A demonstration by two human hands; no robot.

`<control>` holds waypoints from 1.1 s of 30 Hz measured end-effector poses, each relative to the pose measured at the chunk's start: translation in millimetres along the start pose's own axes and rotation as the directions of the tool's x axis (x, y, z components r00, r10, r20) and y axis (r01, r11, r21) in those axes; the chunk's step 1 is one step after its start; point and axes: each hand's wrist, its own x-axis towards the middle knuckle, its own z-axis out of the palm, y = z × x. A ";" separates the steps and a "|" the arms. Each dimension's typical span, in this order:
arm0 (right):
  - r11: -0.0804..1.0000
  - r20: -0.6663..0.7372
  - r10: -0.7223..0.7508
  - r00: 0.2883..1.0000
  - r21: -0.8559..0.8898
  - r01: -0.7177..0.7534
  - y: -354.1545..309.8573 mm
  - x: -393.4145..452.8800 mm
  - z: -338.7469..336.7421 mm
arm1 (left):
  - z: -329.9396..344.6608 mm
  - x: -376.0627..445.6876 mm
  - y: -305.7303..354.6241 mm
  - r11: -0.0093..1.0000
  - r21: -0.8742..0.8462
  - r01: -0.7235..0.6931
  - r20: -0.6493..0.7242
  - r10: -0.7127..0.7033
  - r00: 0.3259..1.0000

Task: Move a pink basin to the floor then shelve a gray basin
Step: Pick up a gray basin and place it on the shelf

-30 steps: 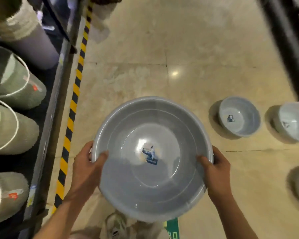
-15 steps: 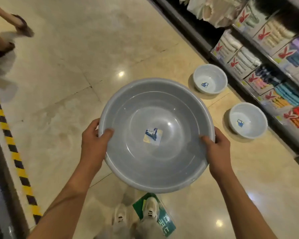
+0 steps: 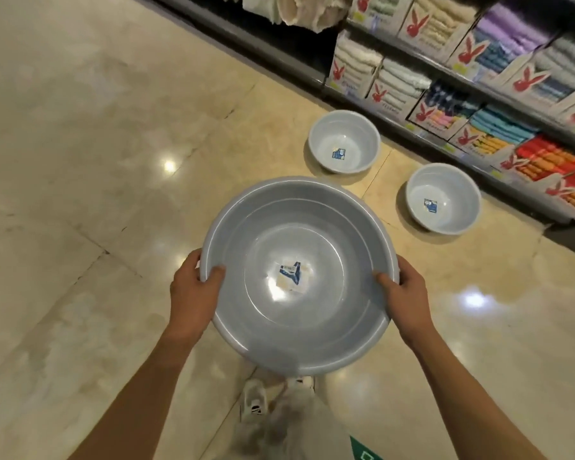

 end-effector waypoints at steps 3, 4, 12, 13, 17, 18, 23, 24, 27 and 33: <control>0.999 0.008 0.044 0.999 -0.027 -0.043 17.0 53.4 12.2 | 27.0 58.6 -2.1 0.997 0.084 -0.002 0.058 -0.003 0.998; 0.998 0.026 0.050 0.998 -0.035 -0.049 22.9 75.2 17.4 | 36.6 80.4 -4.3 0.994 0.110 -0.005 0.070 -0.003 0.998; 0.977 0.040 0.102 0.994 -0.192 -0.092 80.1 235.5 76.7 | 116.6 240.7 -49.6 0.926 0.377 -0.004 0.093 -0.034 0.995; 0.969 0.027 0.099 0.995 -0.230 -0.090 88.9 252.1 84.6 | 126.0 257.5 -59.6 0.894 0.447 -0.023 0.096 -0.023 0.995; 0.906 0.023 0.103 0.994 -0.415 -0.084 126.7 306.3 116.0 | 159.8 314.7 -98.2 0.694 0.718 -0.052 0.134 -0.064 0.989; 0.886 0.029 0.095 0.995 -0.458 -0.072 138.8 319.9 122.2 | 169.4 328.4 -107.6 0.650 0.758 -0.059 0.141 -0.075 0.987; 0.777 0.071 0.130 0.989 -0.627 -0.057 205.2 374.9 162.7 | 208.2 391.4 -158.3 0.548 0.830 -0.099 0.186 -0.106 0.977; 0.766 0.064 0.138 0.988 -0.639 -0.065 215.5 382.6 170.9 | 213.6 400.6 -167.7 0.539 0.834 -0.117 0.197 -0.094 0.976; 0.751 0.064 0.177 0.982 -0.654 -0.093 233.6 398.4 192.5 | 223.2 425.2 -189.5 0.489 0.859 -0.151 0.210 -0.068 0.975; 0.712 0.109 0.249 0.962 -0.695 -0.106 240.0 413.9 223.3 | 223.3 460.0 -217.3 0.357 0.925 -0.126 0.180 -0.121 0.976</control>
